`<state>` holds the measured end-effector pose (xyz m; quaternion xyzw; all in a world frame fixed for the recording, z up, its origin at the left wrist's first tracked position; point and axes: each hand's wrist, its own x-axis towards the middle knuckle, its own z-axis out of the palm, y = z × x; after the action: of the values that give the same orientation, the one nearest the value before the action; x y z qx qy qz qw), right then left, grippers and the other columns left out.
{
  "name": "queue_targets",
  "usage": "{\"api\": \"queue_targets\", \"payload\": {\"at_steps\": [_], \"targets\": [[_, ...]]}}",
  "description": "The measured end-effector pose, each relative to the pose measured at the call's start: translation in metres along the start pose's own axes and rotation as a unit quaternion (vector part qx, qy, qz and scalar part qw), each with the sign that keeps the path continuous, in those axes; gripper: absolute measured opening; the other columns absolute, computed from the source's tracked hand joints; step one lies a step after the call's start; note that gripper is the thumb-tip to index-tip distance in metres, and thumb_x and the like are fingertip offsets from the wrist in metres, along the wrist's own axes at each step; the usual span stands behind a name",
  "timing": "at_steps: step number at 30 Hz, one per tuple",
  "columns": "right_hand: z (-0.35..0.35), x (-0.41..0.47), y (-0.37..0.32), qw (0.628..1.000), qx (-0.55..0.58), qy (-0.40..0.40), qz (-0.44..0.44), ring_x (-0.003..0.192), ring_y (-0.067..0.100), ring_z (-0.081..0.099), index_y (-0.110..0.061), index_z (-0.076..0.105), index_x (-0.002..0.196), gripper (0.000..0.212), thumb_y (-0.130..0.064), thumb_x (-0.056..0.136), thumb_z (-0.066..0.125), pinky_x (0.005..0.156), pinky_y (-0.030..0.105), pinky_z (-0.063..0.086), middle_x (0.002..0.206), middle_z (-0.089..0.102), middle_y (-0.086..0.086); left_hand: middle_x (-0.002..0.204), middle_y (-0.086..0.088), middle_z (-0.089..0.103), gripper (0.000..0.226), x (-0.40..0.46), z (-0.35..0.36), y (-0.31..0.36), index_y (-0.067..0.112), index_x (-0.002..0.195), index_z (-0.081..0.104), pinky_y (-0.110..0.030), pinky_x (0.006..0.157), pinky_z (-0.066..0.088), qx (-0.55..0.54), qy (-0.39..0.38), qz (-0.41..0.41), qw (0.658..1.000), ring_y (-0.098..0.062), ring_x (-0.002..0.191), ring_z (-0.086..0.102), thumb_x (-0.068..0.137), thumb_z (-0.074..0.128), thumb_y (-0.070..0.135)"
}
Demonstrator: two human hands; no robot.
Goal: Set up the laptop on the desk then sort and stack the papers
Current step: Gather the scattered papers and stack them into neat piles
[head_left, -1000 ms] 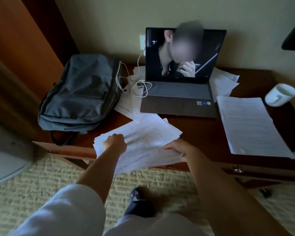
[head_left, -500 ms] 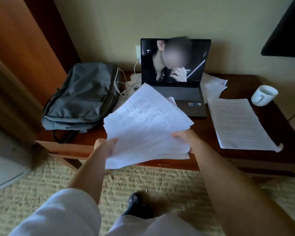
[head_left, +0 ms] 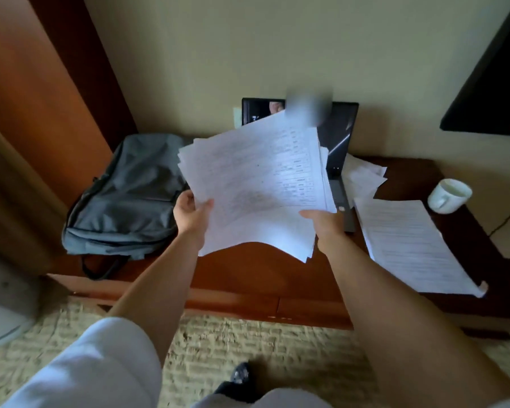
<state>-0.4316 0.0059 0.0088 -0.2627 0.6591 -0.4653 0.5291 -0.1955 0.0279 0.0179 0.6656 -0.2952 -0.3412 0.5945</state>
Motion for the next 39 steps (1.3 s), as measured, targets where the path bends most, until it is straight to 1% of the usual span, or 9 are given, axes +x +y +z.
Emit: {"api": "queue_targets", "payload": {"at_steps": [5, 9, 13, 17, 21, 26, 32, 37, 39], "targets": [[-0.008, 0.0, 0.016, 0.998, -0.049, -0.022, 0.012, 0.099, 0.023, 0.058, 0.001, 0.061, 0.112, 0.048, -0.012, 0.071, 0.082, 0.084, 0.029, 0.043, 0.109, 0.062, 0.006, 0.09, -0.005, 0.066, 0.018, 0.006, -0.007, -0.028, 0.008, 0.091, 0.064, -0.036, 0.079, 0.054, 0.029, -0.035, -0.065, 0.997, -0.024, 0.085, 0.063, 0.077, 0.074, 0.002], [0.002, 0.0, 0.017, 0.999, -0.033, -0.009, 0.004, 0.092, 0.025, 0.06, -0.003, 0.061, 0.1, 0.032, -0.01, 0.074, 0.079, 0.082, 0.034, 0.048, 0.101, 0.065, 0.01, 0.079, -0.001, 0.064, 0.008, 0.003, 0.001, -0.032, 0.006, 0.089, 0.065, -0.031, 0.07, 0.051, 0.023, -0.018, -0.046, 0.999, -0.021, 0.08, 0.061, 0.083, 0.07, 0.004], [0.004, 0.008, -0.012, 0.997, -0.016, -0.051, -0.051, 0.095, 0.024, 0.065, -0.01, 0.067, 0.109, 0.041, -0.017, 0.07, 0.08, 0.085, 0.039, 0.053, 0.108, 0.07, 0.008, 0.083, 0.001, 0.061, 0.013, 0.016, 0.008, 0.0, 0.009, 0.092, 0.06, -0.025, 0.067, 0.049, -0.022, 0.007, -0.026, 0.999, -0.017, 0.082, 0.058, 0.084, 0.068, 0.005], [-0.001, 0.004, -0.006, 0.995, -0.032, -0.088, -0.032, 0.114, 0.021, 0.056, -0.017, 0.062, 0.119, 0.071, -0.04, 0.056, 0.085, 0.106, 0.049, 0.039, 0.121, 0.063, -0.003, 0.113, -0.008, 0.062, 0.055, 0.026, -0.004, -0.022, 0.005, 0.122, 0.056, -0.038, 0.086, 0.052, 0.014, 0.005, -0.078, 0.997, -0.026, 0.102, 0.06, 0.073, 0.08, 0.01], [0.0, 0.0, 0.012, 0.994, -0.089, -0.061, -0.012, 0.101, 0.024, 0.059, -0.009, 0.063, 0.12, 0.042, -0.008, 0.079, 0.073, 0.09, 0.036, 0.045, 0.118, 0.066, 0.008, 0.112, -0.008, 0.065, 0.05, 0.021, -0.005, -0.04, 0.003, 0.122, 0.057, -0.035, 0.081, 0.052, 0.032, 0.017, -0.086, 0.996, -0.023, 0.093, 0.062, 0.08, 0.076, 0.021], [0.01, 0.0, -0.015, 0.995, -0.067, -0.043, -0.065, 0.097, 0.019, 0.055, -0.011, 0.063, 0.119, 0.037, -0.004, 0.083, 0.067, 0.086, 0.031, 0.039, 0.119, 0.065, 0.005, 0.098, -0.003, 0.063, 0.031, 0.025, 0.01, -0.003, 0.009, 0.108, 0.06, -0.036, 0.08, 0.054, 0.022, 0.012, -0.023, 0.999, -0.023, 0.094, 0.063, 0.082, 0.073, 0.018], [0.011, 0.001, 0.001, 0.998, -0.052, -0.013, -0.017, 0.115, 0.027, 0.051, 0.0, 0.048, 0.127, 0.053, 0.0, 0.079, 0.071, 0.091, 0.034, 0.04, 0.129, 0.053, 0.006, 0.114, -0.003, 0.06, 0.062, 0.038, -0.003, -0.023, 0.015, 0.12, 0.055, -0.043, 0.091, 0.053, 0.143, -0.051, -0.011, 0.988, -0.024, 0.106, 0.057, 0.067, 0.084, 0.009], [0.018, 0.002, 0.0, 0.998, 0.01, 0.064, -0.023, 0.088, 0.029, 0.058, 0.001, 0.057, 0.091, 0.009, 0.005, 0.083, 0.059, 0.075, 0.031, 0.043, 0.092, 0.061, 0.011, 0.106, -0.005, 0.062, 0.033, 0.039, 0.002, -0.02, 0.008, 0.114, 0.057, -0.035, 0.081, 0.053, 0.139, -0.025, 0.021, 0.99, -0.023, 0.098, 0.059, 0.083, 0.069, 0.007], [0.02, 0.008, 0.0, 0.997, 0.02, 0.069, -0.034, 0.062, 0.018, 0.043, -0.002, 0.048, 0.072, 0.015, 0.006, 0.082, 0.054, 0.061, 0.026, 0.035, 0.067, 0.047, 0.004, 0.099, -0.003, 0.063, 0.025, 0.041, 0.004, -0.018, 0.01, 0.105, 0.058, -0.031, 0.074, 0.054, 0.112, -0.018, 0.032, 0.993, -0.021, 0.091, 0.06, 0.083, 0.068, 0.008]]}}
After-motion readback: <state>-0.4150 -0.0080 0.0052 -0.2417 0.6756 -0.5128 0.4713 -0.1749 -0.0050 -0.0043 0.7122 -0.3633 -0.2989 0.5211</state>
